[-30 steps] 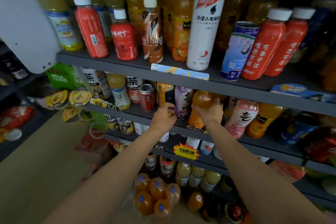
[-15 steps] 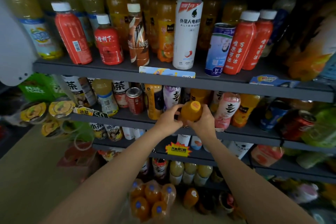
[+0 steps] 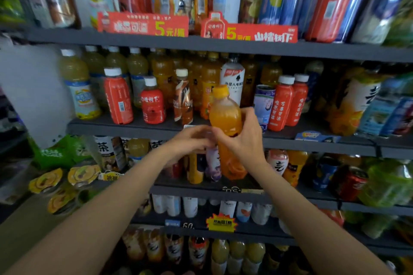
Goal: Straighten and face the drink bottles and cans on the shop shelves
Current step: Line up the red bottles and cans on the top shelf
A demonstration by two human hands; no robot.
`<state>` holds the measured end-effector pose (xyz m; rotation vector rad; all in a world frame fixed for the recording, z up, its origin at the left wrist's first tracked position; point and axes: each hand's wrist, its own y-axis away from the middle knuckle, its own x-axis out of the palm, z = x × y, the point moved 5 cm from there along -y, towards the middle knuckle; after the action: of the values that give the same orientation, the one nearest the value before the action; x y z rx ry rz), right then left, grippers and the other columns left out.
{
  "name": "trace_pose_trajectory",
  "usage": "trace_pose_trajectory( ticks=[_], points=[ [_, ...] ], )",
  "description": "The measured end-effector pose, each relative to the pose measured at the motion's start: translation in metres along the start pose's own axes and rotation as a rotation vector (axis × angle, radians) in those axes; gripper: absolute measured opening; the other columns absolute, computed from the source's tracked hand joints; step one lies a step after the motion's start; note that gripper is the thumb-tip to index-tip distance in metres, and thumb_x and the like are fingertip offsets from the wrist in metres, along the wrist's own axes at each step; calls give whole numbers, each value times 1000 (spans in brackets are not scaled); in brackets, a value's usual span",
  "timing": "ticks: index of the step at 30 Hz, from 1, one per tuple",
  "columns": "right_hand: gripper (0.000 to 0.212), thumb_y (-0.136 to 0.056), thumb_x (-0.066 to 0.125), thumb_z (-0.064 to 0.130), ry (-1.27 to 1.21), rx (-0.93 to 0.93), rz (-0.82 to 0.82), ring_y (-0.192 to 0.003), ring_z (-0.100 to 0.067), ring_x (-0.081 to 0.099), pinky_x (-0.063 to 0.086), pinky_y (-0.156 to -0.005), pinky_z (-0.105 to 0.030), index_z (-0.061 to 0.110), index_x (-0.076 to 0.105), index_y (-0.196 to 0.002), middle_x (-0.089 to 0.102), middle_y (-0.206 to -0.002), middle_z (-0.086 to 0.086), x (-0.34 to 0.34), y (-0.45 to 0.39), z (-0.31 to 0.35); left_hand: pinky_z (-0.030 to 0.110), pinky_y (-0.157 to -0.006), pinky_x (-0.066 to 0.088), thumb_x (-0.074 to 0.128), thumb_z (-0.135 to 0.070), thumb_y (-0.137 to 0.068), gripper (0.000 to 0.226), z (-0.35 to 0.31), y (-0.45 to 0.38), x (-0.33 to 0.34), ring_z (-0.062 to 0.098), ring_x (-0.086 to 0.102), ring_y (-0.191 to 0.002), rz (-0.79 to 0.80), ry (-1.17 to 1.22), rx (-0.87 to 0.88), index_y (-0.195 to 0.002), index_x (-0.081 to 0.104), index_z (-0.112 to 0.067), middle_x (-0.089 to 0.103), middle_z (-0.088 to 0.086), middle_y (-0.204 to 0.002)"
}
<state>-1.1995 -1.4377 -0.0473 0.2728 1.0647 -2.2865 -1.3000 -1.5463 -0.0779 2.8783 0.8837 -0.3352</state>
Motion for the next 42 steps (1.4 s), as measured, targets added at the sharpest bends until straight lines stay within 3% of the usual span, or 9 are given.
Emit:
trace_pose_trajectory(
  ticks=[4,8,12,15,18,27,31,36,42],
  points=[
    [55,-72,76,45,-37,-13,-77,-98,-18,54,49,-80,-33,17,40,-104,54,-104,-5,-1,-38,48,17,-72,49,60,-6,-88,22,-40,6,-43,7,59,-90,-245,-97,169,-106,60,-19,63,-8,-92],
    [63,-71,79,38,-7,23,13,-108,-22,54,46,-87,-33,9,45,-116,56,-117,-9,13,-69,59,13,-65,43,62,-7,-86,25,-53,-3,-84,15,57,-96,-622,-84,212,-111,56,-9,59,-2,-97],
    [65,-72,79,30,-35,49,32,-116,-24,52,46,-95,-36,8,44,-121,54,-123,-10,30,-86,46,24,-80,46,64,-17,-87,39,-51,-26,-102,19,57,-105,-757,-228,142,-121,52,-5,59,4,-114],
    [73,-71,79,32,-27,78,10,-119,-24,51,44,-99,-40,6,42,-129,54,-126,-10,42,-95,31,33,-92,42,63,-23,-88,45,-48,-50,-100,26,53,-118,-717,-349,99,-127,48,-7,57,10,-127],
    [72,-72,78,35,21,81,30,-116,-24,51,41,-92,-28,6,43,-127,55,-123,-10,55,-99,22,35,-95,40,62,-23,-88,49,-43,-69,-95,29,49,-123,-670,-388,86,-131,43,-9,53,11,-133],
    [60,-75,75,39,59,241,34,-102,-26,59,42,-72,-25,2,50,-116,61,-109,-12,88,-120,9,27,-81,40,64,-25,-87,35,-36,-63,-118,26,56,-112,-694,-477,110,-117,55,-9,61,8,-119],
    [69,-75,75,41,175,226,32,-119,-33,46,43,-91,-38,1,48,-124,46,-129,-17,106,-127,23,26,-84,41,65,-23,-86,37,-47,-48,-136,24,55,-113,-687,-428,140,-119,54,-11,61,6,-121],
    [65,-83,69,34,234,249,-27,-124,-40,40,37,-104,-38,-6,44,-127,22,-144,-24,125,-125,39,43,-94,47,70,-25,-81,32,-63,-34,-164,26,59,-107,-610,-345,132,-108,59,-12,64,7,-112],
    [72,-83,67,37,256,407,-63,-121,-40,42,40,-99,-42,-6,34,-129,31,-136,-24,133,-112,48,35,-91,47,70,-22,-82,34,-63,-13,-188,22,57,-109,-453,-379,152,-112,57,-12,62,5,-115]
  ],
)
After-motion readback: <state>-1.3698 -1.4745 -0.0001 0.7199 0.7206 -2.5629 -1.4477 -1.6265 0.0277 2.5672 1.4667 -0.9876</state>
